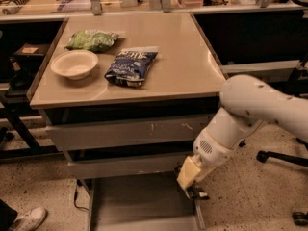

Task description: Place rxbar chocolate into bottom drawer

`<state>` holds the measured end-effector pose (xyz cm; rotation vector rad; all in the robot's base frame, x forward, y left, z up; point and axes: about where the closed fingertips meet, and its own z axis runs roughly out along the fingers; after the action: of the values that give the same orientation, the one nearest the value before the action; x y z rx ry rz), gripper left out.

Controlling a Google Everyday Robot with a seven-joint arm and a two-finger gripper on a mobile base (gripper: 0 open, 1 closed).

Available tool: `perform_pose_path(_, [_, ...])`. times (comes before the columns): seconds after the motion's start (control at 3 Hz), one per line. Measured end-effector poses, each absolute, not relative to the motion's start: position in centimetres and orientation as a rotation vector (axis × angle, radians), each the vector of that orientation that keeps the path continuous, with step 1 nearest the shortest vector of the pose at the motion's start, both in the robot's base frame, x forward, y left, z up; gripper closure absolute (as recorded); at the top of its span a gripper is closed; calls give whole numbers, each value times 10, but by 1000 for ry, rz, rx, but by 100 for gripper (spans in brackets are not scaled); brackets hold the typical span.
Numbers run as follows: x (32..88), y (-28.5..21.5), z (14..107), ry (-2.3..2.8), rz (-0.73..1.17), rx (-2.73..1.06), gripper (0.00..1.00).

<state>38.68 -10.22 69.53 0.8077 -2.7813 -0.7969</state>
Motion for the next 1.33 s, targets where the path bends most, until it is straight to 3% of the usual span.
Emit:
perform_pose_path(0.67, [384,-103,694,-2778,-790,809,100])
perform_pose_path(1.33, [375,-108,581,-2816,-924,554,100])
